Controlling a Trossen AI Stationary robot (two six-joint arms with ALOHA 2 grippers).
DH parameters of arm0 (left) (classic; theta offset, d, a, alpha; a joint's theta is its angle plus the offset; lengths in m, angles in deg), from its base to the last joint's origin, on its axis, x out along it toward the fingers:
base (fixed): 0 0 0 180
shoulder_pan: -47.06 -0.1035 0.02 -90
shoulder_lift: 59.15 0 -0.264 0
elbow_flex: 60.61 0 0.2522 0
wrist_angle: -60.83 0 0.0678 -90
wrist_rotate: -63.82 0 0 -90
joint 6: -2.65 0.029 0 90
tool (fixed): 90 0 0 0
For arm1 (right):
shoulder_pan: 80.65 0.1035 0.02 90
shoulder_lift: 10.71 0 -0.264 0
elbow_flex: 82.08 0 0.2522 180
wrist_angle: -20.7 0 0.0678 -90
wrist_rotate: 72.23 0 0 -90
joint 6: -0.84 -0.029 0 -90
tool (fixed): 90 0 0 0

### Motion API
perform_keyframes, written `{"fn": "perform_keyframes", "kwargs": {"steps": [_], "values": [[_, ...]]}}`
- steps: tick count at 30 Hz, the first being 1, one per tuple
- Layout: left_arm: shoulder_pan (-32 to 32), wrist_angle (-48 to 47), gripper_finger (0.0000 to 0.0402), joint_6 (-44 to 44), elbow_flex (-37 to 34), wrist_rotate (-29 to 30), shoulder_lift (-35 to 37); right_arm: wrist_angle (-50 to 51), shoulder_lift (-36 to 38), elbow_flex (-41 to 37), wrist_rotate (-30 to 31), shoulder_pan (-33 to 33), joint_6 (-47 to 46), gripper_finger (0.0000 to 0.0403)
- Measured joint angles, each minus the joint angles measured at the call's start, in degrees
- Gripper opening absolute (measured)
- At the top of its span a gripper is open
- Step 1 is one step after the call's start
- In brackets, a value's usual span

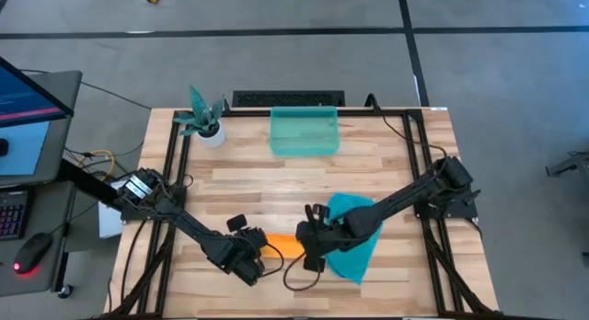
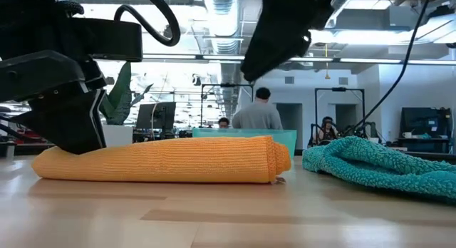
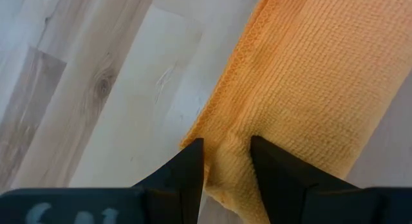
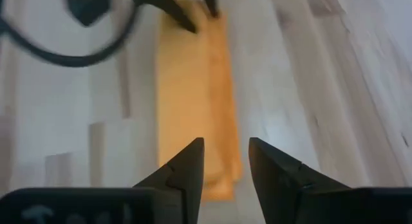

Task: Roll microfiber towels into tight, uniform cylinder then place into a basket
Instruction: Put the yellow microfiber cloth into the blue bin

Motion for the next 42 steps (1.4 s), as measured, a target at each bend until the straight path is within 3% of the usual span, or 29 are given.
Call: {"fn": "perform_keyframes", "kwargs": {"steps": [8,16,20,30,35,42], "values": [[0.0,-0.1,0.0125,-1.2,0.0,-0.1,0.0,-3.7,-3.9,0.1,-1.6,-2.2,2.3,0.0179],[0.1,-0.2,0.0125,-1.2,0.0,-0.2,0.0,-8.3,-7.9,0.3,-12.8,-6.4,1.8,0.0254],[0.1,-0.2,0.0125,-1.1,0.0,-0.2,0.0,-8.2,-9.9,0.2,-14.6,-7.5,0.3,0.0260],[0.1,-0.2,0.0125,-1.0,0.0,0.1,-0.1,-11.2,-15.1,0.6,-28.6,-9.1,-1.6,0.0258],[0.1,-0.1,0.0125,-0.9,0.0,0.3,-0.1,-10.6,-15.4,0.5,-28.9,-9.2,-2.2,0.0213],[0.1,-0.2,0.0125,1.9,0.0,1.5,-0.1,-10.8,-15.4,0.3,-29.6,-9.2,-2.5,0.0059]]}}
